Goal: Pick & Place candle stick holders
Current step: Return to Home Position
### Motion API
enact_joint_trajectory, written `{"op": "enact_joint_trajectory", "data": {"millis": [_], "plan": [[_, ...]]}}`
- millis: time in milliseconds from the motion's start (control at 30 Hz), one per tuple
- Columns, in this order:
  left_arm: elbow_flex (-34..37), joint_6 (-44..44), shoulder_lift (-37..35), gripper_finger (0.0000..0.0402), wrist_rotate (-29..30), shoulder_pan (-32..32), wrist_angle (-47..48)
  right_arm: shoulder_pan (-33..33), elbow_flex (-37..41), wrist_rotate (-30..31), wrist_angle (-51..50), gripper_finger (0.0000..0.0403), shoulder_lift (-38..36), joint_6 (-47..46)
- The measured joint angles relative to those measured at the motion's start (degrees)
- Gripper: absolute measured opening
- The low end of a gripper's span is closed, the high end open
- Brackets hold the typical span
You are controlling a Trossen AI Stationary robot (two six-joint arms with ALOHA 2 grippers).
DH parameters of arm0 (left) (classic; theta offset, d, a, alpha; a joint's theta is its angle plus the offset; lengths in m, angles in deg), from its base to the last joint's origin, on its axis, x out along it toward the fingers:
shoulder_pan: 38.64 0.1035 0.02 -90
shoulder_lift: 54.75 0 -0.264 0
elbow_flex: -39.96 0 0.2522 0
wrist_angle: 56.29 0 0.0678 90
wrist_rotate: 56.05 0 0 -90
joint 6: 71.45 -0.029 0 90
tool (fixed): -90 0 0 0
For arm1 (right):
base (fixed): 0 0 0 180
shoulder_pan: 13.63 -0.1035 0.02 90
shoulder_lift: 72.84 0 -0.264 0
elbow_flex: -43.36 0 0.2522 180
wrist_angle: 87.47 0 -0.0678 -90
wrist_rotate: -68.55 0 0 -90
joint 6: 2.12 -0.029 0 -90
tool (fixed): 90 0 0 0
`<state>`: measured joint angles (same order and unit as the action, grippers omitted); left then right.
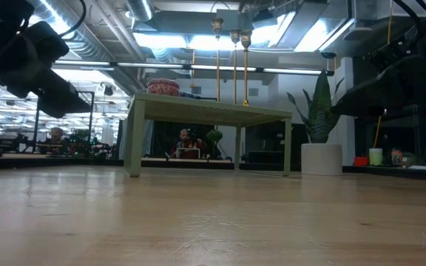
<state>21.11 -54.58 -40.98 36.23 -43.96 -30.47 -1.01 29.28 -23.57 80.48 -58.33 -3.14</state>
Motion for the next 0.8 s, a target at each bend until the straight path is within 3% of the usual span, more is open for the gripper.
{"op": "enact_joint_trajectory", "data": {"millis": [567, 800], "plan": [[0.14, -4.02, -0.01, 0.0352, 1.99, 0.00, -4.88, 0.01, 0.00, -0.02, -0.01, 0.0385, -0.02, 0.01], [1.55, 3.73, 1.34, 0.0354, 3.31, 0.04, -4.69, 0.02, 0.00, -0.02, 0.00, 0.0385, 0.00, 0.02]]}}
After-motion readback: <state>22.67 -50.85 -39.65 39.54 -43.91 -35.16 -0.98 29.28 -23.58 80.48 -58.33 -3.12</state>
